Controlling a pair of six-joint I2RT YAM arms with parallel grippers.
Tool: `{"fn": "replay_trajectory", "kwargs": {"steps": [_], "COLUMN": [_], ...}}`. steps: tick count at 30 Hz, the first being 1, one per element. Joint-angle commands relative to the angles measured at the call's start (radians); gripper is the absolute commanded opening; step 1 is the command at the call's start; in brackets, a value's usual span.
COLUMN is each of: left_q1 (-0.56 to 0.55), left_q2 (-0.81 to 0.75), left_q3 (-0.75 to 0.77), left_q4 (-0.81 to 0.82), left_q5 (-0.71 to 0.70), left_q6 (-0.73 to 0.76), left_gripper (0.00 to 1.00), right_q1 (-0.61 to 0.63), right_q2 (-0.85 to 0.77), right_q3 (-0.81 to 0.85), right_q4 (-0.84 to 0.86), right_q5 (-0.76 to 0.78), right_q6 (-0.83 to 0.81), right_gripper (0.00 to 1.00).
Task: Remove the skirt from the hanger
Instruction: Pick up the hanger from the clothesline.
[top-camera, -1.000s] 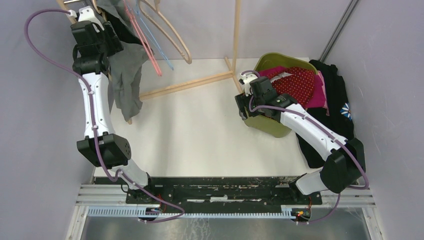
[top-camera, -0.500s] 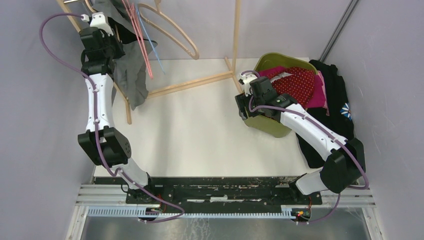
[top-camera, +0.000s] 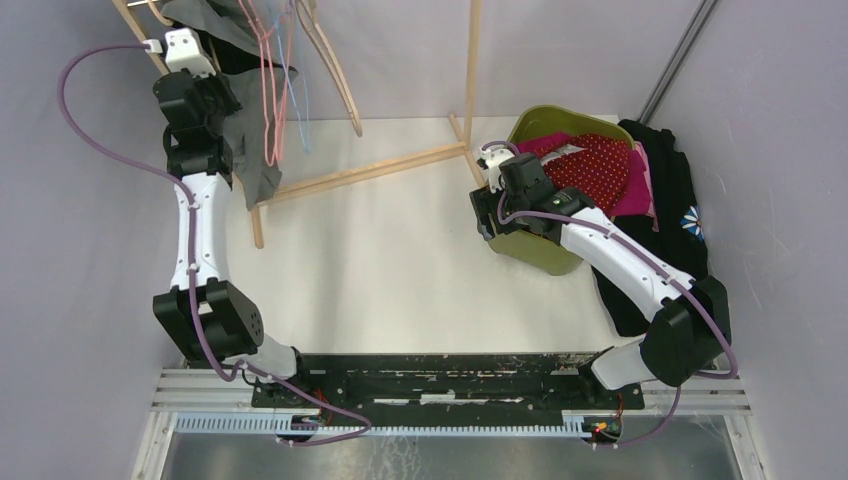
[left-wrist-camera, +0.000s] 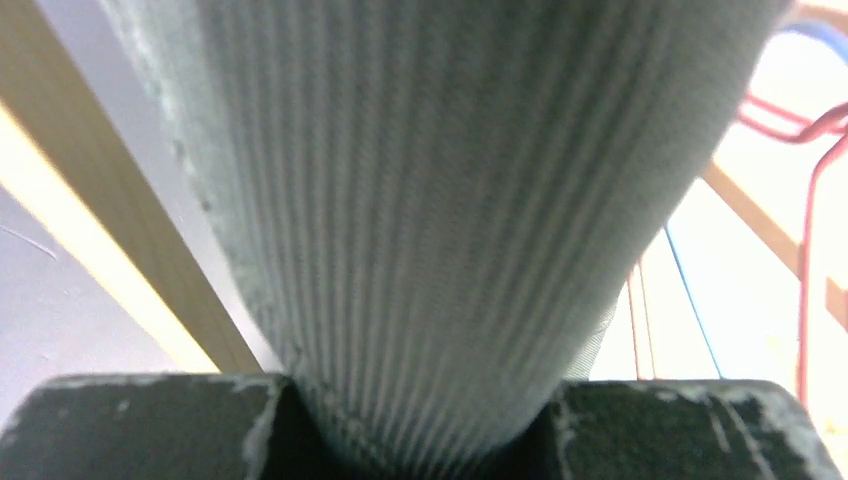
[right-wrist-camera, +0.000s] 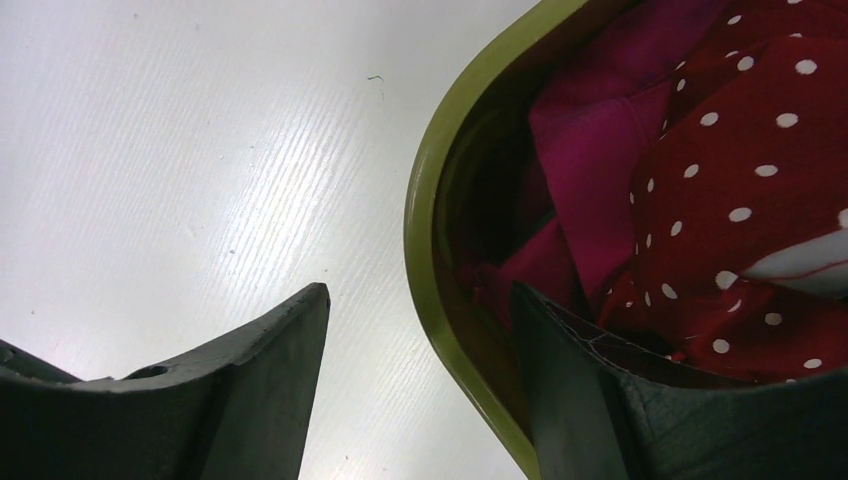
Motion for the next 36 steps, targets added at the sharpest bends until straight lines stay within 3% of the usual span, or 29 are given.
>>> {"fn": "replay_trajectory", "kwargs": {"steps": [1, 6, 14, 20, 36], "left_q1": [0.003, 0.003, 0.003, 0.003, -0.03], "left_q2": [-0.073, -0.067, -0.133, -0.199, -0.367], "left_q3": [0.034, 0.037, -0.123, -0.225, -0.398], "left_q4": [0.297, 0.316, 0.304, 0.205, -0.267], "left_q5": [-0.057, -0.043, -0.039, -0.043, -0.052], "left_q6": [-0.005, -0.02, -0.02, 0.014, 0.054], "left_gripper": [0.03, 0.03, 0.03, 0.03, 0.03], "right_q1": [0.004, 0.005, 0.005, 0.004, 0.015], "right_q2": [0.0, 0.001, 0.001, -0.006, -0.024], "right_q3": [0.005, 0.005, 0.006, 0.009, 0.047], "right_q4": [0.04, 0.04, 0.036, 0.034, 0.006], "right_q5": [-0.012, -0.012, -0.01, -0.009, -0.003], "right_q6": [0.004, 0.006, -0.001, -0.003, -0.007], "right_gripper": [0.72, 0.72, 0.72, 0.72, 0.72]}}
